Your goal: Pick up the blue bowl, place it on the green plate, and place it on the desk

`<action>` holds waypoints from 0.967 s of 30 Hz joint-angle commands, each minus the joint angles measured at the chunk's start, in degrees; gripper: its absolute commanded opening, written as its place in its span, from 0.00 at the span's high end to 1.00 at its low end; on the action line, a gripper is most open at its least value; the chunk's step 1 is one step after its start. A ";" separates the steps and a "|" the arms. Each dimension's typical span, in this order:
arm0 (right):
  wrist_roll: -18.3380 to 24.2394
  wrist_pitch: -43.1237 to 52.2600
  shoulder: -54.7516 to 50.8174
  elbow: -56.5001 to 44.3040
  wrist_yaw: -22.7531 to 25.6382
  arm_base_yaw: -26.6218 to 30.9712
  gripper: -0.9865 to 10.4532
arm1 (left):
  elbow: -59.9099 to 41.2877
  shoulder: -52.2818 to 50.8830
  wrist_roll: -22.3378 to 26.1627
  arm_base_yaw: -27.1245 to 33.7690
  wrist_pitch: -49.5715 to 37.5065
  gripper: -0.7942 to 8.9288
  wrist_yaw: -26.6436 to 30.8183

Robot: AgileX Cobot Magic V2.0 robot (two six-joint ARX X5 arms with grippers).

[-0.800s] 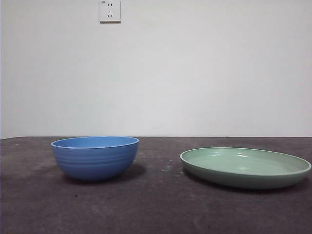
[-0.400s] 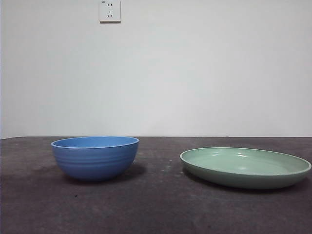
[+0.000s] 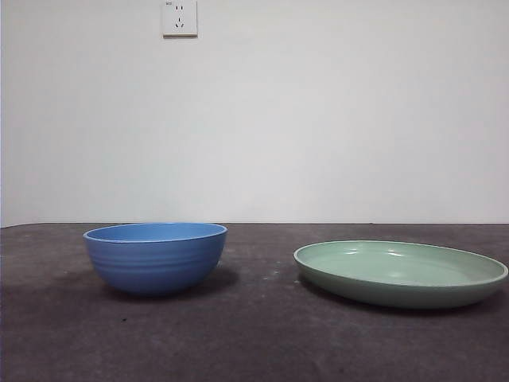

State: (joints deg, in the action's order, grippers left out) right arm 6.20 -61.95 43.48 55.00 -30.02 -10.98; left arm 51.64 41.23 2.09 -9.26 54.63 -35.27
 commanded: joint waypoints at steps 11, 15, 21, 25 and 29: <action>-0.02 0.42 0.24 1.11 -0.15 -0.22 0.56 | 1.42 0.33 0.17 -0.15 -0.44 0.49 -0.35; -0.04 0.55 0.24 1.11 -0.15 -0.20 0.56 | 1.42 0.46 -0.22 -0.15 -0.52 0.49 -0.26; -0.02 0.63 0.26 1.11 -0.15 -0.22 0.56 | 2.14 2.56 -1.75 -0.22 -1.77 0.49 2.16; -0.02 0.63 0.26 1.11 -0.15 -0.20 0.56 | 3.80 5.25 -3.21 -0.52 -3.54 0.50 2.47; -0.02 0.63 0.26 1.11 -0.15 -0.22 0.56 | 6.71 9.60 -3.21 -1.70 -3.52 0.50 5.11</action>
State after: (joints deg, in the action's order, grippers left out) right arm 6.15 -61.89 43.48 55.00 -30.00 -10.98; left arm 56.82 49.80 -0.80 -10.76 51.46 -30.76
